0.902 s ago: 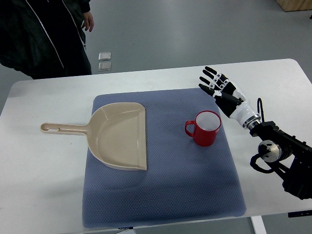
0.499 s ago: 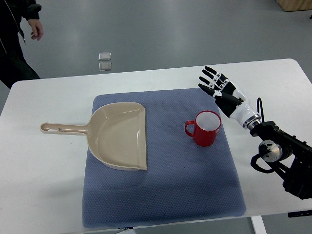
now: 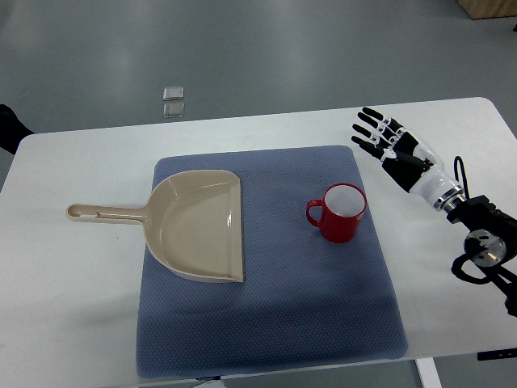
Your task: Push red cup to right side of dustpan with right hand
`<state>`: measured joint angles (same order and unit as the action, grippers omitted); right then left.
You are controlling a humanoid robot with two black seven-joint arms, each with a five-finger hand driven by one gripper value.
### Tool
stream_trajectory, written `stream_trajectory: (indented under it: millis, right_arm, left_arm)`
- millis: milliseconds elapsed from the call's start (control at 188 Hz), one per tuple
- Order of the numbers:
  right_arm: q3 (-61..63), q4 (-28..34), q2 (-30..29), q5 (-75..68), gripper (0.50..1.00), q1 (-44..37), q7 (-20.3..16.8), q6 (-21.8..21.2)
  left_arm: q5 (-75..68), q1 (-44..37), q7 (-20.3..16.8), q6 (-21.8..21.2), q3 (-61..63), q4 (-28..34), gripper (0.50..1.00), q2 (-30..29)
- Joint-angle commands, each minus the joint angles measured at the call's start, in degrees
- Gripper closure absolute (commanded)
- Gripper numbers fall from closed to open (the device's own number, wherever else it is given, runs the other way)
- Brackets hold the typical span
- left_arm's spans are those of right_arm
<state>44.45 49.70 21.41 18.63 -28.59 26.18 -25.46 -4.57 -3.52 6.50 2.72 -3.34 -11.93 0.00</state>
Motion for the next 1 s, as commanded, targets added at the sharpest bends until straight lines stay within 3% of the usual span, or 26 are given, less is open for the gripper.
stream_trajectory:
  millis: [0, 223, 568, 992]
  right_arm:
    - [-0.06, 0.84, 2.5, 0.09, 0.568, 1.35, 0.01, -1.61]
    - [0.02, 4.71, 5.57, 0.09, 0.568, 5.83, 0.98, -1.87]
    - [-0.06, 7.7, 4.96, 0.36, 0.568, 10.14, 4.23, -1.52]
    - [-0.59, 8.14, 3.64, 8.62, 0.568, 11.9, 4.93, -0.02]
  left_arm:
    - [0.0, 0.0, 0.0, 0.0, 0.0, -0.28, 0.5, 0.0]
    - [-0.09, 0.0, 0.0, 0.0, 0.0, -1.07, 0.5, 0.0]
    - [-0.09, 0.0, 0.0, 0.0, 0.0, -1.07, 0.5, 0.0]
    - [-0.09, 0.0, 0.0, 0.0, 0.0, -1.07, 0.5, 0.0]
